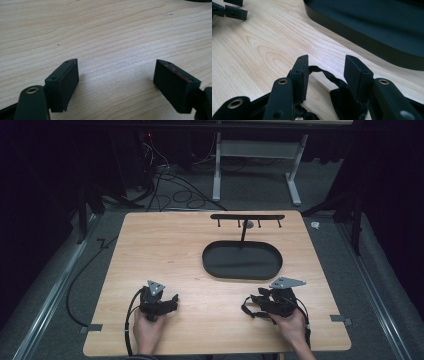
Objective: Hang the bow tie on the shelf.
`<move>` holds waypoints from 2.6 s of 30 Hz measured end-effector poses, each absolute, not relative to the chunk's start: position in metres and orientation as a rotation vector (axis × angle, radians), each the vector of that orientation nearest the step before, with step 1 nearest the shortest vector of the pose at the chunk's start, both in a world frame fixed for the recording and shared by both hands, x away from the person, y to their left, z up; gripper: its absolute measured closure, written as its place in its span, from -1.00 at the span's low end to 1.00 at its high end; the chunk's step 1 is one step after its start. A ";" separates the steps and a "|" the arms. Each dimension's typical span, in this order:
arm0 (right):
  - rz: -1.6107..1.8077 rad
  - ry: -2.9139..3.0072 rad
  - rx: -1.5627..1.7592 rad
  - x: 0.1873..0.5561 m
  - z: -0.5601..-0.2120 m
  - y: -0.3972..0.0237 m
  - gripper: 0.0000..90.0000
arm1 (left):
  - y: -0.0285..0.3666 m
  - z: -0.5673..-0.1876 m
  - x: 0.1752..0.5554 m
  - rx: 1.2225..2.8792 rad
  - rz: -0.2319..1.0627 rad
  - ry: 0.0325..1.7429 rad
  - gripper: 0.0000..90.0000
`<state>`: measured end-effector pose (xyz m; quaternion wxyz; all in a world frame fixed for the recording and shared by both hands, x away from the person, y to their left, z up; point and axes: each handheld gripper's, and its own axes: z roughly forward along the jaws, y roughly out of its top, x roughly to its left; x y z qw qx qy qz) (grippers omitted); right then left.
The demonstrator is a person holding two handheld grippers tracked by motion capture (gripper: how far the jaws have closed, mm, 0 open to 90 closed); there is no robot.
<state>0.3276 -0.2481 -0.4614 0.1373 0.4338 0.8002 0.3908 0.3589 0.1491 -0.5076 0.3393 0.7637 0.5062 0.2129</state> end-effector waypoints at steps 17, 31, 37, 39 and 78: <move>1.007 2.405 1.260 0.345 -0.480 -0.236 0.49 | 0.149 -0.508 0.359 1.988 0.553 1.318 -0.54; 0.952 2.464 1.239 0.348 -0.487 -0.232 0.91 | 0.149 -0.508 0.359 1.988 0.552 1.317 -0.54; 0.978 2.459 1.201 0.346 -0.485 -0.233 1.00 | 0.149 -0.508 0.359 1.989 0.551 1.316 -0.54; 0.993 2.449 1.199 0.344 -0.483 -0.234 1.00 | 0.149 -0.508 0.359 1.987 0.553 1.317 -0.54; 1.174 2.218 1.132 0.337 -0.409 -0.265 1.00 | 0.149 -0.508 0.359 1.989 0.552 1.316 -0.54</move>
